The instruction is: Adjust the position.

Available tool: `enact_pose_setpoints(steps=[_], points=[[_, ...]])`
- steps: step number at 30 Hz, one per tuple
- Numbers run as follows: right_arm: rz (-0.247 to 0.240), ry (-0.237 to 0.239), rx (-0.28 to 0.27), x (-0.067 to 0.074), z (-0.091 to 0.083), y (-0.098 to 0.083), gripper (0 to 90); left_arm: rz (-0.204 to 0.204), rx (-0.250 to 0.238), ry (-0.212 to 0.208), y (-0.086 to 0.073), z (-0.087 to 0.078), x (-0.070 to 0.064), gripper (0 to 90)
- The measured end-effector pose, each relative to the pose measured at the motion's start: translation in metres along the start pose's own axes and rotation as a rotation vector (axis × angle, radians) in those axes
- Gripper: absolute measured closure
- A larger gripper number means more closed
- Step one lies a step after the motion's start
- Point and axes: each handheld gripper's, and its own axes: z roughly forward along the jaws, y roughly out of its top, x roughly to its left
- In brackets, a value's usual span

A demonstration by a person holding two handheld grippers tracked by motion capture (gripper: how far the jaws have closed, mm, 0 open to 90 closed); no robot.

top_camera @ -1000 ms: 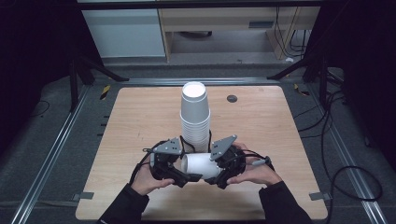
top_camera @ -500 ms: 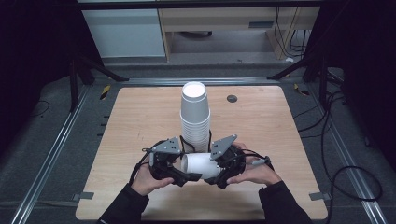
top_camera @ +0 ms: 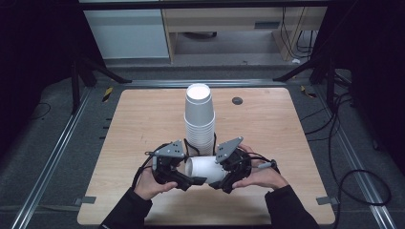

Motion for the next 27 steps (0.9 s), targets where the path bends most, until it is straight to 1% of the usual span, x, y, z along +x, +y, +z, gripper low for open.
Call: enact_pose_setpoints(steps=[2, 4, 6, 13, 17, 21, 22, 25, 27], points=[[0.012, 0.001, -0.004, 0.000, -0.001, 0.000, 4.5, 0.002, -0.003, 0.005, 0.000, -0.001, 0.000, 21.9], [0.012, 0.001, -0.007, -0.001, -0.002, -0.001, 4.2, 0.000, -0.005, 0.005, -0.001, -0.002, 0.001, 21.9], [0.015, -0.004, -0.015, -0.001, -0.005, -0.001, 3.6, 0.000, -0.006, 0.014, -0.001, -0.003, 0.002, 21.8], [0.053, -0.014, -0.079, -0.004, -0.020, -0.006, 2.4, -0.005, -0.033, 0.029, -0.002, -0.012, 0.006, 21.7], [0.087, -0.019, -0.119, -0.006, -0.030, -0.013, 1.7, -0.012, -0.053, 0.037, -0.003, -0.018, 0.008, 21.7], [0.123, -0.018, -0.141, -0.006, -0.035, -0.021, 1.3, -0.013, -0.076, 0.044, -0.004, -0.021, 0.010, 21.6], [0.131, -0.012, -0.157, -0.007, -0.036, -0.023, 1.3, -0.012, -0.080, 0.044, -0.005, -0.021, 0.010, 21.6], [0.143, -0.010, -0.173, -0.006, -0.038, -0.028, 1.5, -0.009, -0.091, 0.045, -0.005, -0.021, 0.010, 21.6], [0.152, -0.006, -0.194, -0.006, -0.038, -0.032, 2.3, -0.005, -0.100, 0.044, -0.005, -0.021, 0.010, 21.6]])
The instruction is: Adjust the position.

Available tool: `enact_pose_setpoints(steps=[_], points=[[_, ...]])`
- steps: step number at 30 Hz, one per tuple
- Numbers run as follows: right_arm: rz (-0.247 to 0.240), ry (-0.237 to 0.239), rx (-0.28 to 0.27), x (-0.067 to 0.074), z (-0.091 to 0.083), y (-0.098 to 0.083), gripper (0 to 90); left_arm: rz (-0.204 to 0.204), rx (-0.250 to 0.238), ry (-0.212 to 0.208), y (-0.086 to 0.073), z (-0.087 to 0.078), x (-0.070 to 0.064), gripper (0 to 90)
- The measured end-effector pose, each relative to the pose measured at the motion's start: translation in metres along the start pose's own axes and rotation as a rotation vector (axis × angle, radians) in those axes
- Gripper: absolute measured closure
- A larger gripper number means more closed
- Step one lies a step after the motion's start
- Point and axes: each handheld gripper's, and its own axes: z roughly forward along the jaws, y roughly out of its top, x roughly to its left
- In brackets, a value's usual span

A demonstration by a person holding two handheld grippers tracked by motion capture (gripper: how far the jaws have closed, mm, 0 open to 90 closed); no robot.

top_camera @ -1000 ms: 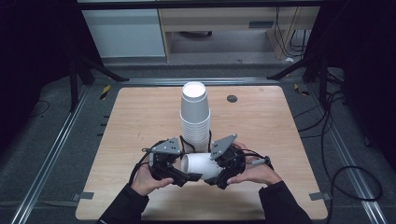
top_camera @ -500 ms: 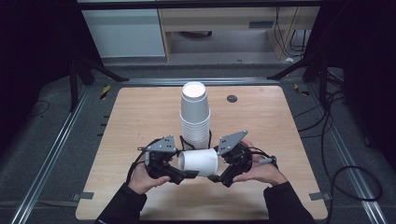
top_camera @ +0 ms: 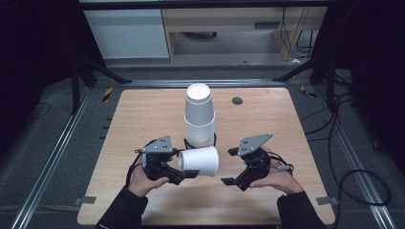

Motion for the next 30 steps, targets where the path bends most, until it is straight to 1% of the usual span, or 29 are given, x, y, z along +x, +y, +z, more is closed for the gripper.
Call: enact_pose_setpoints(steps=[2, 4, 5, 6, 11, 15, 18, 24, 25, 30], points=[[0.009, 0.009, -0.017, 0.000, 0.000, -0.003, 2.6, 0.001, -0.007, -0.002, 0.000, 0.001, 0.000, 21.5], [0.015, 0.007, -0.030, -0.001, 0.000, -0.006, 2.9, 0.002, -0.018, -0.009, 0.000, 0.002, -0.001, 21.5], [0.020, 0.012, -0.034, -0.001, 0.000, -0.007, 2.9, 0.005, -0.022, -0.009, 0.000, 0.002, -0.002, 21.5], [0.020, 0.007, -0.029, -0.002, 0.001, -0.007, 2.9, 0.007, -0.029, -0.009, 0.000, 0.003, -0.003, 21.5], [0.028, 0.025, -0.061, -0.002, 0.001, -0.008, 2.9, 0.011, -0.063, -0.042, 0.002, 0.005, -0.007, 21.5], [0.041, 0.047, -0.070, -0.003, 0.005, -0.010, 3.0, 0.016, -0.064, -0.057, 0.003, 0.008, -0.009, 21.5], [0.037, 0.055, -0.061, -0.002, 0.009, -0.011, 3.0, 0.016, -0.067, -0.068, 0.003, 0.010, -0.009, 21.5], [0.041, 0.085, -0.081, -0.002, 0.012, -0.011, 3.1, 0.023, -0.064, -0.093, 0.003, 0.015, -0.012, 21.5], [0.042, 0.086, -0.083, -0.002, 0.012, -0.011, 3.1, 0.021, -0.065, -0.102, 0.003, 0.016, -0.012, 21.6], [0.041, 0.112, -0.089, -0.001, 0.015, -0.011, 3.3, 0.019, -0.063, -0.121, 0.003, 0.020, -0.013, 21.5]])
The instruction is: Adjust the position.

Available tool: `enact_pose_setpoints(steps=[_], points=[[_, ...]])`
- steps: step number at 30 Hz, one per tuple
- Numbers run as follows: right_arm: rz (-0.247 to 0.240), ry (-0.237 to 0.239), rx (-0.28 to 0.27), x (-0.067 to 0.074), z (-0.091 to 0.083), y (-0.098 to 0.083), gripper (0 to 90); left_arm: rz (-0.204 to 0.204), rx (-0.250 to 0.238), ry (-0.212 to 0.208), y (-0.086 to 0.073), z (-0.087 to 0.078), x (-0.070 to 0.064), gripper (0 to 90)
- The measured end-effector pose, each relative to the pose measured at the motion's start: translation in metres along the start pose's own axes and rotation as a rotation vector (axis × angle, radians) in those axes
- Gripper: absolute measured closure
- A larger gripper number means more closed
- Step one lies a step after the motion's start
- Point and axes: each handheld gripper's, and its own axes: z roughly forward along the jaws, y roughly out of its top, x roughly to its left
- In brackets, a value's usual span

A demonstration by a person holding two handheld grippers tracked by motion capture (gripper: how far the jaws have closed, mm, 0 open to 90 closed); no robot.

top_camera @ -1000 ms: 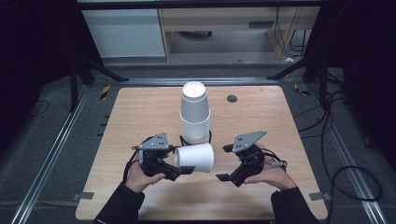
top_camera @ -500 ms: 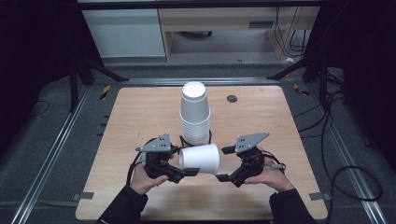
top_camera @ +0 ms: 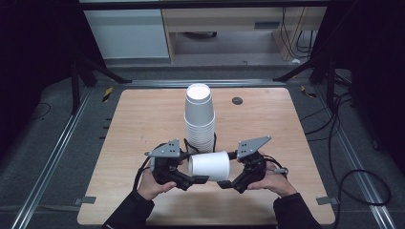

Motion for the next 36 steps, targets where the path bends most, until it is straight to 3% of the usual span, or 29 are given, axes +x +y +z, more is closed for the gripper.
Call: enact_pose_setpoints(steps=[12, 25, 36], points=[[-0.013, 0.058, -0.001, 0.0018, 0.0078, -0.0008, 7.0, 0.012, 0.017, -0.026, -0.0009, 0.0070, -0.0027, 21.6], [-0.013, 0.063, -0.011, 0.0008, 0.0081, -0.0026, 11.4, 0.005, 0.015, -0.033, -0.0025, 0.0065, -0.0003, 22.3], [-0.008, 0.077, -0.020, 0.0012, 0.0069, -0.0023, 6.3, 0.021, 0.034, -0.039, -0.0024, 0.0074, -0.0015, 22.1]])
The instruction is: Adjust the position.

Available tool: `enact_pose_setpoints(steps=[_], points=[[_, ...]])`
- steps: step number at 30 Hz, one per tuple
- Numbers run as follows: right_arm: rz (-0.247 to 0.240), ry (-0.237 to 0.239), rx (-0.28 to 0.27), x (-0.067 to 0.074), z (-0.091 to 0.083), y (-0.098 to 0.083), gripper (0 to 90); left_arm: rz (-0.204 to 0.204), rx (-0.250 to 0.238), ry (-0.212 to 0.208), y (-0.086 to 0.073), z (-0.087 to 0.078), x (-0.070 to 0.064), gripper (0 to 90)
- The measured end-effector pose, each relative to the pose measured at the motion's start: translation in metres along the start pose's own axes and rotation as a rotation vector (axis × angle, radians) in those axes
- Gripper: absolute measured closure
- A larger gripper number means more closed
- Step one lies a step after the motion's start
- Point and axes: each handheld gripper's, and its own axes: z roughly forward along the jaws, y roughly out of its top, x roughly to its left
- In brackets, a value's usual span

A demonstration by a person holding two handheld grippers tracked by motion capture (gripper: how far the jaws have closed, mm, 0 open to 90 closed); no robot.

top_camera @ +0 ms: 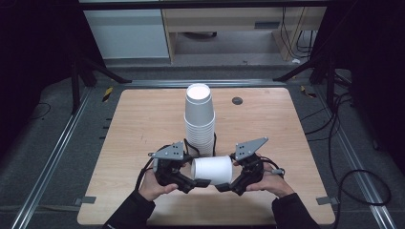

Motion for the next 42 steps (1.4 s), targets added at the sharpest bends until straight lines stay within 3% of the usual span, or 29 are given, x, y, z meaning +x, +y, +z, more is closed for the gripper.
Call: enact_pose_setpoints(steps=[16, 23, 28, 31, 35, 42], points=[[-0.001, 0.017, -0.015, 0.000, -0.001, 0.000, 9.9, -0.010, -0.005, -0.014, 0.000, 0.001, 0.001, 21.4], [-0.011, -0.018, 0.012, -0.001, -0.007, 0.000, 9.6, -0.008, 0.002, 0.027, 0.002, -0.012, 0.003, 18.7], [-0.041, -0.091, 0.087, 0.000, -0.020, 0.006, 9.5, 0.010, 0.054, 0.068, 0.003, -0.023, 0.004, 16.7], [-0.046, -0.107, 0.131, -0.001, -0.024, 0.008, 9.4, 0.019, 0.091, 0.090, 0.002, -0.023, 0.005, 16.6], [-0.069, -0.119, 0.208, -0.003, -0.023, 0.015, 9.4, 0.023, 0.138, 0.089, -0.001, -0.018, 0.007, 15.8], [-0.107, -0.114, 0.288, -0.005, -0.010, 0.028, 9.4, 0.034, 0.194, 0.077, -0.003, -0.006, 0.006, 14.6]])
